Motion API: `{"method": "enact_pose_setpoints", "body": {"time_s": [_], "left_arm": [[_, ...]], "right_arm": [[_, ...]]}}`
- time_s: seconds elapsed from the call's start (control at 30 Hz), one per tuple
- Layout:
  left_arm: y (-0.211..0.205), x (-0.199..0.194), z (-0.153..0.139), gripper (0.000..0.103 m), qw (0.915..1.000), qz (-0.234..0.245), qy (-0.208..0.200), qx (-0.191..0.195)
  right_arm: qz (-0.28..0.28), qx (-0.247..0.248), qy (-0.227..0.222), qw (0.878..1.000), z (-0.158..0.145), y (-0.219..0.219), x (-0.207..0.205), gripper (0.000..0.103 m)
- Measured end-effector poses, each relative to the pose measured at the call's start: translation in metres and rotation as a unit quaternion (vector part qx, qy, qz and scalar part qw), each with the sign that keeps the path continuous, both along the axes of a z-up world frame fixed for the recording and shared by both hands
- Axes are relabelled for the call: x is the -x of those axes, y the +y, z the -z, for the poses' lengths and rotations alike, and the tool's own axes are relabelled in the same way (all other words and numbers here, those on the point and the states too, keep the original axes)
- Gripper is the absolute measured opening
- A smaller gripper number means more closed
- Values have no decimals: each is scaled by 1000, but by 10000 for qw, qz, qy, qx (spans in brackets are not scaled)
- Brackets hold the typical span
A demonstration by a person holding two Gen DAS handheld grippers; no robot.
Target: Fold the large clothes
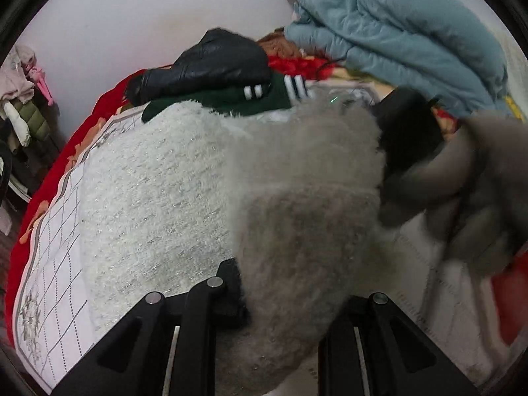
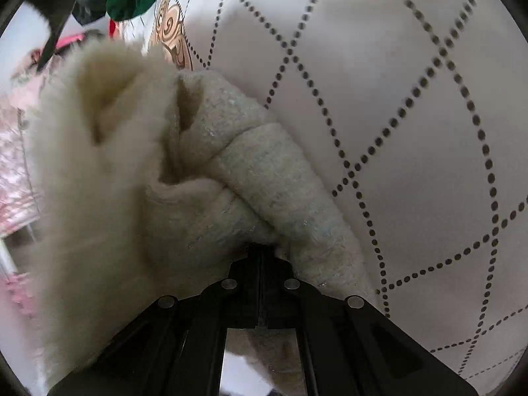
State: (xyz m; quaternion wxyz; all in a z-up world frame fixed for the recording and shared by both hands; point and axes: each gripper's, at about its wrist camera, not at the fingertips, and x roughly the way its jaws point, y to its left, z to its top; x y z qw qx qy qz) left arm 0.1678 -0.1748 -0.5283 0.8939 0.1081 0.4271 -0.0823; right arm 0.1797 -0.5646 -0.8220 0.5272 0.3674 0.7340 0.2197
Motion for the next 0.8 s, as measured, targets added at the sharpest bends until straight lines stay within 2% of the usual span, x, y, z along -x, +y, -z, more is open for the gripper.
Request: {"method": "enact_pose_setpoints", "body": {"time_s": [0.07, 0.13, 0.17, 0.2, 0.23, 0.27, 0.3, 0.33, 0.37, 0.43, 0.53, 0.6, 0.67, 0.73, 0.77, 0.8], "left_arm": [[3, -3, -1, 17, 9999, -44, 5, -149], [4, 4, -5, 21, 9996, -42, 9, -290], [4, 4, -10, 29, 9994, -16, 50, -339], [6, 5, -10, 33, 9994, 3, 87, -323], [10, 9, -11, 41, 9995, -4, 121, -275], [13, 12, -16, 56, 9998, 12, 170, -130], [17, 16, -15, 66, 9998, 38, 207, -41], [18, 19, -18, 82, 9997, 31, 240, 22], [20, 22, -19, 87, 9996, 33, 270, 94], [22, 27, -21, 87, 9992, 3, 354, 170], [26, 35, -24, 87, 9984, -107, 512, 233], [33, 40, -30, 87, 9976, -319, 558, 273], [44, 44, -36, 87, 9962, -622, 554, 274], [57, 47, -42, 87, 9940, -885, 557, 307], [66, 50, -48, 87, 9920, -1110, 516, 320], [73, 51, -52, 87, 9902, -1253, 491, 368]], "right_arm": [[172, -193, 79, 9996, 0, -16, 2, 0], [273, -199, -20, 9994, -12, -35, 4, 5], [315, -121, -128, 9993, -21, -45, 6, 16], [363, 31, -232, 9991, -31, -55, 8, 49], [414, 156, -308, 9985, -40, -65, 11, 69], [537, 284, -466, 9971, -52, -77, 13, 94], [678, 214, -608, 9956, -63, -88, 15, 94], [747, 96, -637, 9951, -81, -102, 21, 94], [784, -25, -623, 9950, -91, -109, 27, 94], [758, -210, -691, 9945, -104, -105, 28, 94], [540, -544, -858, 9934, -123, -60, 16, 94], [281, -660, -898, 9934, -123, -32, 4, 94], [-247, -459, -805, 9954, -111, 6, -5, 92], [-508, -187, -771, 9956, -106, 38, -7, 41], [-722, -61, -836, 9939, -109, 50, -6, 24], [-772, 66, -958, 9924, -117, 53, -4, 23]]}}
